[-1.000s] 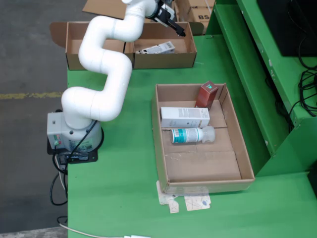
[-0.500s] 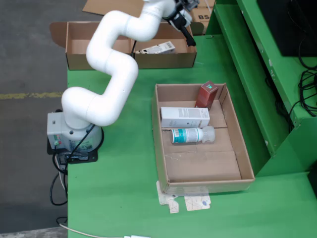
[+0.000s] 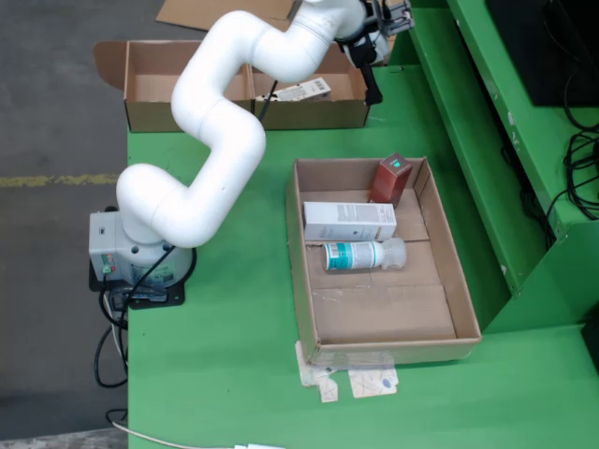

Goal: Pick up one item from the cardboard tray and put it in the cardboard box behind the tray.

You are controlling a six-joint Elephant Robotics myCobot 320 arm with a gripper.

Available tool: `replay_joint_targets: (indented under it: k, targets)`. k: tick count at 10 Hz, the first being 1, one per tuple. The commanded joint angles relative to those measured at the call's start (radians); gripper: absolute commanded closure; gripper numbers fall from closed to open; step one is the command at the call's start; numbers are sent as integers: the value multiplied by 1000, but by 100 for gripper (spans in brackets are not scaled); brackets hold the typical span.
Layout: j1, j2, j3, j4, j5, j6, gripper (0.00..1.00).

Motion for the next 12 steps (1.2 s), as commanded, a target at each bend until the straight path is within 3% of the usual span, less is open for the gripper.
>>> replay_joint_targets:
  k: [1, 2, 4, 5, 6, 7, 9, 12]
  targets:
    - [-323, 273, -175, -1345, 679, -134, 0]
    - [-358, 506, -607, -1147, 682, -147, 0]
    - [-501, 811, -1113, -976, 669, -241, 0]
    - [-501, 811, -1113, -976, 669, -241, 0]
    - [-607, 925, -1272, -962, 638, -320, 0]
    - [-607, 925, -1272, -962, 638, -320, 0]
    - [-726, 987, -1370, -958, 592, -416, 0]
    - [-726, 987, -1370, -958, 592, -416, 0]
